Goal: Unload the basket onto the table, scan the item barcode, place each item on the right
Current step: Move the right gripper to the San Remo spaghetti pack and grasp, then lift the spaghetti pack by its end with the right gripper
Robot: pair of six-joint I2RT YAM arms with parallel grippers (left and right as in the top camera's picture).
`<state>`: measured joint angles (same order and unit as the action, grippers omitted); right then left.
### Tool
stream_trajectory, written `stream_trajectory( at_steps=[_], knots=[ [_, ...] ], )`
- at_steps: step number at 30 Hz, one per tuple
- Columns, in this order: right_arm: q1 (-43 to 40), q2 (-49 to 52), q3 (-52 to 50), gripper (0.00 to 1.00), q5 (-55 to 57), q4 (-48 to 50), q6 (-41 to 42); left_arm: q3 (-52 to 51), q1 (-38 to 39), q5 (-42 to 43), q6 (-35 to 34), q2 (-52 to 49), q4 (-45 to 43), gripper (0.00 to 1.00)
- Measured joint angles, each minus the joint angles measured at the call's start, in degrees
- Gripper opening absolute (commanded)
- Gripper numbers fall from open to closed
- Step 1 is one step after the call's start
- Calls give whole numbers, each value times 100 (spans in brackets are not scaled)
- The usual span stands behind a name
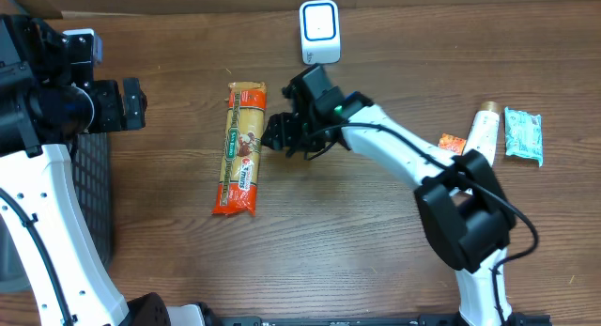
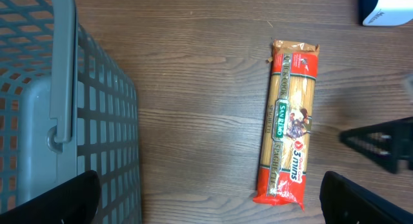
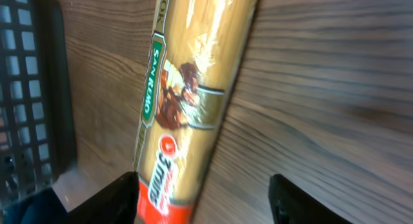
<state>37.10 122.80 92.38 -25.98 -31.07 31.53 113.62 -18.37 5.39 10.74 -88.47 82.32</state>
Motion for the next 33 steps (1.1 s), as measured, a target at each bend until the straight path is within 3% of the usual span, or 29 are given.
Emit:
stream_trajectory(
  at_steps=[13,22,29,31,33],
  knots=[
    [229,918,-2,62,-111,1528,640,0,0,0,0,0,0,100],
    [343,1099,52,52,-188,1840,844,0,0,0,0,0,0,100],
    [376,1263,140,10,-275,1847,1073,0,0,0,0,0,0,100],
    [354,1270,142,4,-409,1851,1132,0,0,0,0,0,0,100],
    [313,1270,144,4,-614,1827,1143,0,0,0,0,0,0,100]
  ],
)
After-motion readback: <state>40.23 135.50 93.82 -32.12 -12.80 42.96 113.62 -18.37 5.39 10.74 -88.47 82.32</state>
